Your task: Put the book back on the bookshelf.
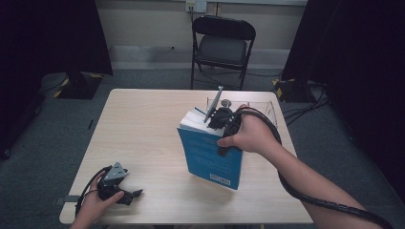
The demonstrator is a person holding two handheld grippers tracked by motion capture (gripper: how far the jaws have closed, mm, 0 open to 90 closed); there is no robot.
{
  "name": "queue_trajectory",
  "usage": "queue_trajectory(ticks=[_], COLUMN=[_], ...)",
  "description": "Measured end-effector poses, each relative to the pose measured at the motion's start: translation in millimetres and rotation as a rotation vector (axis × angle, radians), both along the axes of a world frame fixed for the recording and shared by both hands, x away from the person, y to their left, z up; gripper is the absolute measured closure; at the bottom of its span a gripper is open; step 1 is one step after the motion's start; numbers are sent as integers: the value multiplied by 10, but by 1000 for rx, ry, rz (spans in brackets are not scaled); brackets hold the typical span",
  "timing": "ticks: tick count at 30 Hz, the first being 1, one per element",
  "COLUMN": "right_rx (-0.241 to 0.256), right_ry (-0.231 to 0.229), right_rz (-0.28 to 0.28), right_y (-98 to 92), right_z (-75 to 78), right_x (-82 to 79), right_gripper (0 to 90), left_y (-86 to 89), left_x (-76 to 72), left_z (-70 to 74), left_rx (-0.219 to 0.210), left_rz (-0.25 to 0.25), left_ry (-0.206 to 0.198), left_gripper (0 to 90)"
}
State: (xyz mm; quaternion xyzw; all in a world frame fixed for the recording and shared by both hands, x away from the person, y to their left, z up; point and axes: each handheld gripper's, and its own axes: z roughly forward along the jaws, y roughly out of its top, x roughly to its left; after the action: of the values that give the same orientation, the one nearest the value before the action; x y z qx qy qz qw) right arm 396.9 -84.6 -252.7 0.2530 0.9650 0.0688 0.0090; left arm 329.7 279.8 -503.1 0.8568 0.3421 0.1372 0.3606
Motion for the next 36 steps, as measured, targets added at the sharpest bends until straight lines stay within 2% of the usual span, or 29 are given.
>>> queue_trajectory(ticks=[3,11,26,36], right_rx=[-10,2,10,10], right_ry=[-6,0,5,7], right_rz=[-3,-48,-87,-122], right_y=[-49,-204,-447,-605], right_z=[17,24,68,40], right_x=[-16,-10,-2,-3], right_gripper=[618,618,618,617], left_y=[3,6,-3,0], left_x=[4,11,16,27], left_z=[2,5,0,4], left_rx=[3,12,-1,7], left_rz=[-3,-8,-8,-15], left_ry=[-7,-14,-5,-9], left_gripper=[0,0,0,0])
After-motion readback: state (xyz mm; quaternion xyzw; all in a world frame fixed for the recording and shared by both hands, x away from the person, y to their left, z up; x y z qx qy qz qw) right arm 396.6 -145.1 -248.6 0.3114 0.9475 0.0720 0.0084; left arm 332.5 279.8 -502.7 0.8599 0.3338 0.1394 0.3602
